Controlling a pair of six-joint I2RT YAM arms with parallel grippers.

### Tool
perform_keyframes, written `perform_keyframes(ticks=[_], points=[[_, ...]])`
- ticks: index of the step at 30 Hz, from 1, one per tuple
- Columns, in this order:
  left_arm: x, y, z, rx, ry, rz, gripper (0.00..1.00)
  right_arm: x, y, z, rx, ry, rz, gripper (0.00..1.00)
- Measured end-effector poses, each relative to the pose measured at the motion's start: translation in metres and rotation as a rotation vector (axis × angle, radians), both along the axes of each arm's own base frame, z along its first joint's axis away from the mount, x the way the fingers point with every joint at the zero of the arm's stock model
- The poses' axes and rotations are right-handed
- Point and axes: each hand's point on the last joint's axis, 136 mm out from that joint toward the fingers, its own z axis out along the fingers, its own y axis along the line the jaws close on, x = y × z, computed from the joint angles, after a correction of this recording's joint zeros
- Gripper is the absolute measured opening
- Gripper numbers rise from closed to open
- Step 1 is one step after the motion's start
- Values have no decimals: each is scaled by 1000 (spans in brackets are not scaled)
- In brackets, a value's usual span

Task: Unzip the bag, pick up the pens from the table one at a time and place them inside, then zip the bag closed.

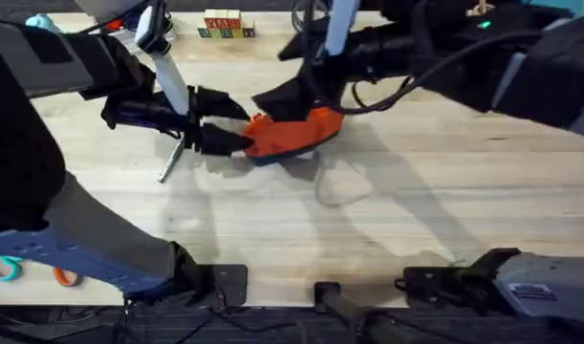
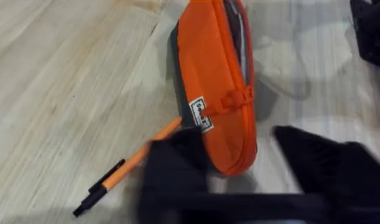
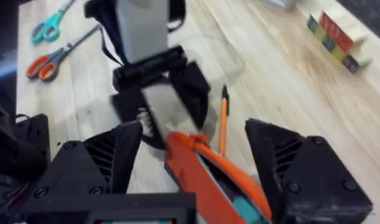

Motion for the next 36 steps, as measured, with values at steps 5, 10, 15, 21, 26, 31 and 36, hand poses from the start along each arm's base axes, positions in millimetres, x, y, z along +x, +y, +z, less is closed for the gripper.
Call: perform_keyframes(ticks=[5, 10, 15, 21, 26, 31, 36], points=[[0, 0, 0, 0, 1, 0, 991, 2, -29, -7, -42, 76, -63, 996], [0, 0, 0, -1, 1, 1, 993, 6, -55, -10, -66, 127, -127, 996], [0, 0, 0, -1, 1, 0, 993, 6, -75, -20, -97, 190, -169, 986], [-2, 0, 2, -5, 16, 0, 994, -2, -86, -31, -151, 208, -147, 986], [-2, 1, 16, -4, 60, -4, 995, 2, -91, -31, -160, 185, -144, 991], [2, 7, 40, 47, 103, -25, 995, 8, -101, -31, -164, 172, -163, 995], [-2, 14, 64, 106, 159, -53, 995, 15, -112, -30, -180, 125, -166, 995]])
